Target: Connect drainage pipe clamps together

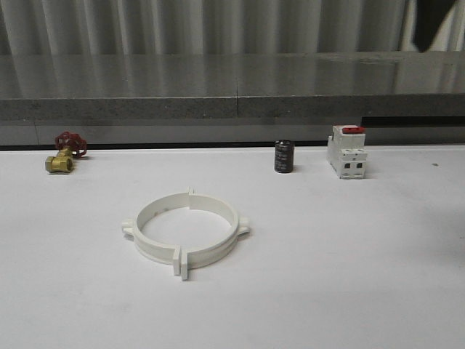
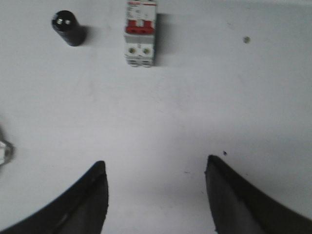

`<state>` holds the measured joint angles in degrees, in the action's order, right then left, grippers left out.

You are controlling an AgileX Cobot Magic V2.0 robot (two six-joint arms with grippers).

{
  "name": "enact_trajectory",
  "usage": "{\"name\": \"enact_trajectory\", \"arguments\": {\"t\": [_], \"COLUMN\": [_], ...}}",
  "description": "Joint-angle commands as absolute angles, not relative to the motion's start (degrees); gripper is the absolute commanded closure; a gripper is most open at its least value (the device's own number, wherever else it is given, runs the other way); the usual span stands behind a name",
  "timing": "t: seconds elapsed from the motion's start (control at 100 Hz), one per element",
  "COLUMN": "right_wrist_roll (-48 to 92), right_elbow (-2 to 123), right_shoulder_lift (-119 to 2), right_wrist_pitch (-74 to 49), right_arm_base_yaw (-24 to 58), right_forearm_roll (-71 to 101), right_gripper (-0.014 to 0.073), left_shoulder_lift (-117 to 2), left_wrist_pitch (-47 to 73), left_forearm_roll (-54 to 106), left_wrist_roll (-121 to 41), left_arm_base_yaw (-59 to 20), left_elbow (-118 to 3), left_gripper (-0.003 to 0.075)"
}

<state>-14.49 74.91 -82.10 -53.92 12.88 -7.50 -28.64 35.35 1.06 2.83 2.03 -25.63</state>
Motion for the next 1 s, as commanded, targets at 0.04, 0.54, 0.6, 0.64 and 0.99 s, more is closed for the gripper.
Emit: {"name": "enact_trajectory", "arguments": {"t": [0.04, 0.54, 0.6, 0.64, 0.99], "right_wrist_roll": [-12.5, -11.6, -11.6, -11.6, -11.6], "right_elbow": [67.8, 47.0, 46.5, 46.5, 46.5], "right_shoulder_lift": [-70.1, -45.5, -44.0, -43.4, -42.7], "right_wrist_pitch": [-49.5, -50.0, -50.0, -50.5, -54.0], "right_arm_base_yaw": [8.3, 6.5, 6.5, 6.5, 6.5], "right_forearm_roll": [-6.9, -8.6, -8.6, -8.6, -8.6], "right_gripper": [0.016, 0.0654, 0.0654, 0.0654, 0.0654], "left_shoulder_lift": [-28.8, -28.8, -28.8, -28.8, -28.8], "left_wrist_pitch": [31.3, 31.3, 31.3, 31.3, 31.3], "left_forearm_roll": [1.4, 1.4, 1.4, 1.4, 1.4], "left_wrist_roll": [2.8, 2.8, 2.8, 2.8, 2.8], "left_arm_base_yaw": [2.0, 2.0, 2.0, 2.0, 2.0], "left_elbow": [-27.1, -27.1, -27.1, -27.1, -27.1], "left_gripper": [0.0741, 0.0741, 0.0741, 0.0741, 0.0741]}}
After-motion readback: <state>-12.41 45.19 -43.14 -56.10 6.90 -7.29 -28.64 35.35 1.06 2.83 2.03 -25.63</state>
